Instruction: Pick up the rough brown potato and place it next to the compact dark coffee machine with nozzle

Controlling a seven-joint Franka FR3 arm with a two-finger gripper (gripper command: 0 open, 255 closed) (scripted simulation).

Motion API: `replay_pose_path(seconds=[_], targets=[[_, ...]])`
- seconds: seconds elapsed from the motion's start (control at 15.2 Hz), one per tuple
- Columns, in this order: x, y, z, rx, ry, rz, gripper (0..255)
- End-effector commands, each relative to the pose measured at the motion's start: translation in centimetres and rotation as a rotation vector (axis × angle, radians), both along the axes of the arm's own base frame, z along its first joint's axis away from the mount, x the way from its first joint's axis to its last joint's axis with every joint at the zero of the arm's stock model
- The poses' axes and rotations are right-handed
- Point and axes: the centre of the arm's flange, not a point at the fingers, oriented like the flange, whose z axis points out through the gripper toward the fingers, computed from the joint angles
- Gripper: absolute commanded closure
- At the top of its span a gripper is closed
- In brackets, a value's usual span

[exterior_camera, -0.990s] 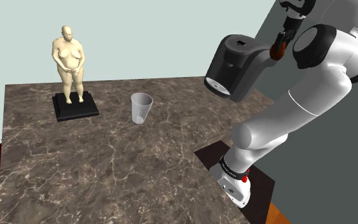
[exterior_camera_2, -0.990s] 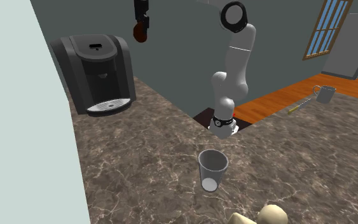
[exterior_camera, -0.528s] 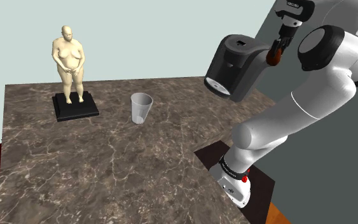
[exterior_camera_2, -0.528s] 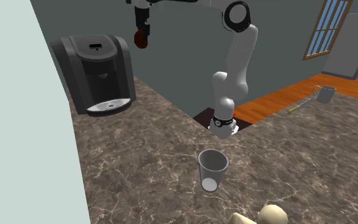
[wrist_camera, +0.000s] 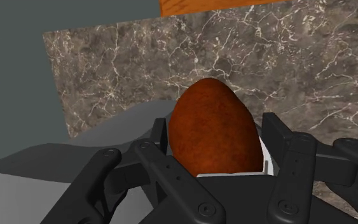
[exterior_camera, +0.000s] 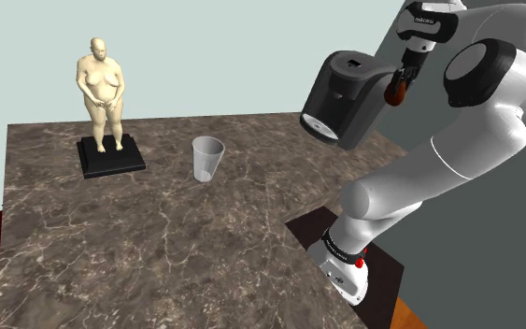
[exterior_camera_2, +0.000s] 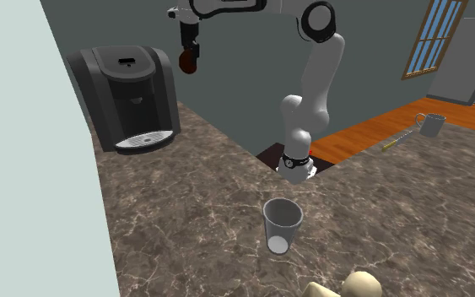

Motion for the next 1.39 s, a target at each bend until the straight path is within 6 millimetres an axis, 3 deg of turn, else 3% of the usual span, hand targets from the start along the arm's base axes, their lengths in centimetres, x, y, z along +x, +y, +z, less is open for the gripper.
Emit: replay_pose_path(seconds=[0.0,1.32], targets=[[-0.1,0.0,-1.1,0.0,0.0,0.0,255],[-0.1,0.0,-11.7,0.0,0.0,0.0,255]])
